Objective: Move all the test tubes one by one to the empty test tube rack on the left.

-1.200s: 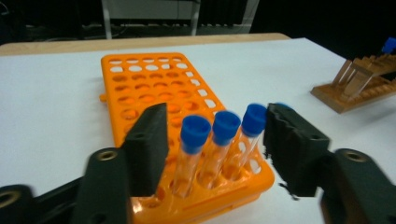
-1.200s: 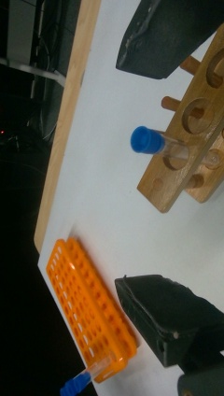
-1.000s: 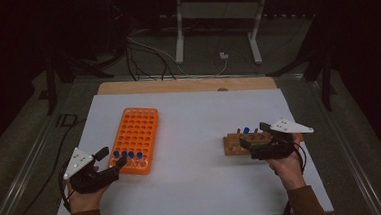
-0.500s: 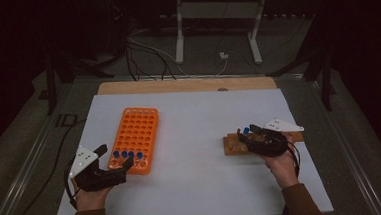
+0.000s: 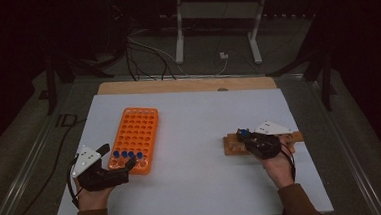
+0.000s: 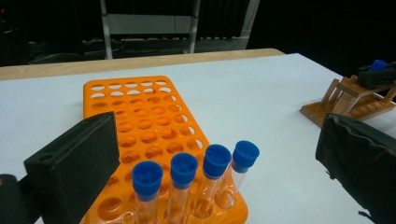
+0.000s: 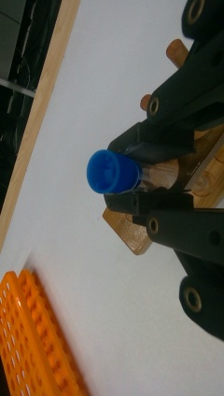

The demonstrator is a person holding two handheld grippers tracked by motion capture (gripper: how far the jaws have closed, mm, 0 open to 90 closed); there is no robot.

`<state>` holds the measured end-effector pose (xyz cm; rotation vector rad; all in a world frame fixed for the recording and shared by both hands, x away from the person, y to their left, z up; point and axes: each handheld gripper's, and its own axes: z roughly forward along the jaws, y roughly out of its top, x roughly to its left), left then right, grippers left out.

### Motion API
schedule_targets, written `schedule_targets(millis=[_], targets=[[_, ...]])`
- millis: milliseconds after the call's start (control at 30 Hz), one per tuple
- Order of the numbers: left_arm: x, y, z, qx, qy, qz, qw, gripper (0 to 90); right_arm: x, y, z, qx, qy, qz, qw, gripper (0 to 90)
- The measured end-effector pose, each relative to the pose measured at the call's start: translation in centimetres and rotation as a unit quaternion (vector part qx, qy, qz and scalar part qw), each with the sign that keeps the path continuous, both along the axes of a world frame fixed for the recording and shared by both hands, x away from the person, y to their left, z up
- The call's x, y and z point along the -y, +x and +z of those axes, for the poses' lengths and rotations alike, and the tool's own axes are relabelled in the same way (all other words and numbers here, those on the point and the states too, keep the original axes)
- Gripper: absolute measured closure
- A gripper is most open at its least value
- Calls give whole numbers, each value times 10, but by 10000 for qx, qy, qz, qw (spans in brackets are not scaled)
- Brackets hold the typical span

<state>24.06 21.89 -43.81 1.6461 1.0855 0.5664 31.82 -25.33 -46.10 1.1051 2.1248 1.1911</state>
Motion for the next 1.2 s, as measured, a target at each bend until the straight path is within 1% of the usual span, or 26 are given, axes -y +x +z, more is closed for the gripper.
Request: schedule_targets(millis=[367,533,933,1200], targets=[[1,0,0,-18,9,-9,10000,3,0,-1,0,-13,-2,-29,10000,768],[1,0,0,-45,26,-20,10000,3,2,-2,3,8,81,-55,10000,769],[4,1,-1,-69,81,-63,9999,3,9,-7,20,192,248,-142,9994,769],[7,1,0,-66,104,-100,9999,3,13,-11,32,361,353,-166,9986,768]])
